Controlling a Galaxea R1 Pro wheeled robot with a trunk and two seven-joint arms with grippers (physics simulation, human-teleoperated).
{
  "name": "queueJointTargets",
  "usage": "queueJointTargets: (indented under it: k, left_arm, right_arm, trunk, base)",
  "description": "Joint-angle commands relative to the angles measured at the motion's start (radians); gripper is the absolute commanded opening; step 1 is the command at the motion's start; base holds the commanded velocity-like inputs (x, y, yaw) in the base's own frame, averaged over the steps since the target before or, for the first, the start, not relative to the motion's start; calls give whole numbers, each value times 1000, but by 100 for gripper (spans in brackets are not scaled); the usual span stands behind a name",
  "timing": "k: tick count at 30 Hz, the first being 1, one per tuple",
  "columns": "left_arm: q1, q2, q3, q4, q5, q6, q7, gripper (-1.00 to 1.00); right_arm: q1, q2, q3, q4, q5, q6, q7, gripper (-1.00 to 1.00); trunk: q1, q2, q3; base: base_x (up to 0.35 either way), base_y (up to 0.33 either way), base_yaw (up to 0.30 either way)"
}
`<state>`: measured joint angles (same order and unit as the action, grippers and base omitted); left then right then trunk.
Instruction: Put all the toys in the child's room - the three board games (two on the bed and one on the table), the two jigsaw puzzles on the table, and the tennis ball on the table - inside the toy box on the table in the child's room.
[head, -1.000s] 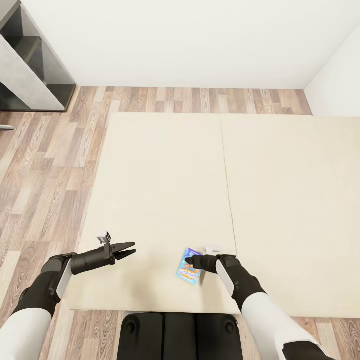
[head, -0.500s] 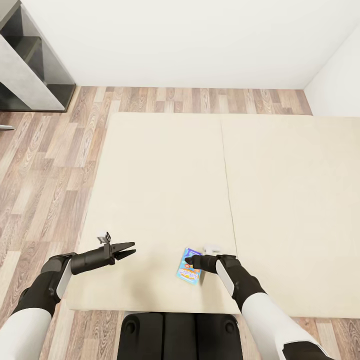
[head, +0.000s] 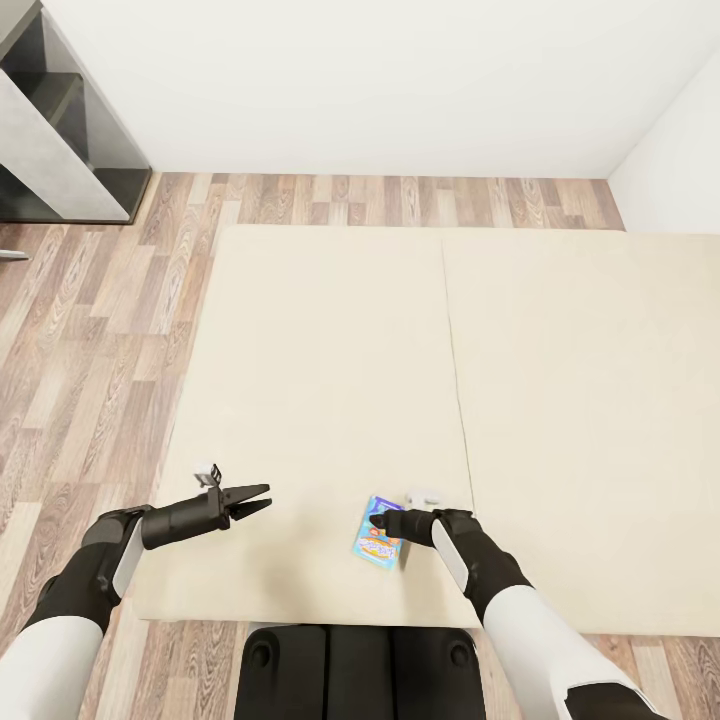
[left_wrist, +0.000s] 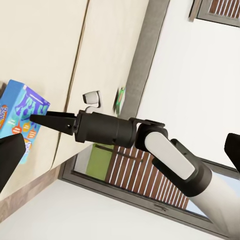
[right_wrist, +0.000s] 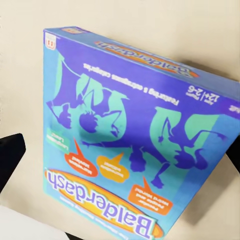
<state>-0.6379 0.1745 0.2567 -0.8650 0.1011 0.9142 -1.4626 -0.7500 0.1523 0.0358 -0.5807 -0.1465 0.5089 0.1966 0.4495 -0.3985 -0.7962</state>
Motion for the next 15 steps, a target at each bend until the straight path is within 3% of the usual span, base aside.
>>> queueJointTargets:
  k: [1, 15]
  left_arm:
    - [0, 0, 0, 0, 1, 11, -3, 100]
    - [0, -1, -1, 0, 1, 10, 1, 100]
  right_arm:
    - [0, 0, 3, -2, -10, 5, -3, 100]
    - [0, 0, 3, -2, -10, 5, -3, 100]
  trunk:
    - [1, -1, -1]
    - [1, -1, -1]
  base:
    - [0, 0, 0]
    - [0, 53, 0]
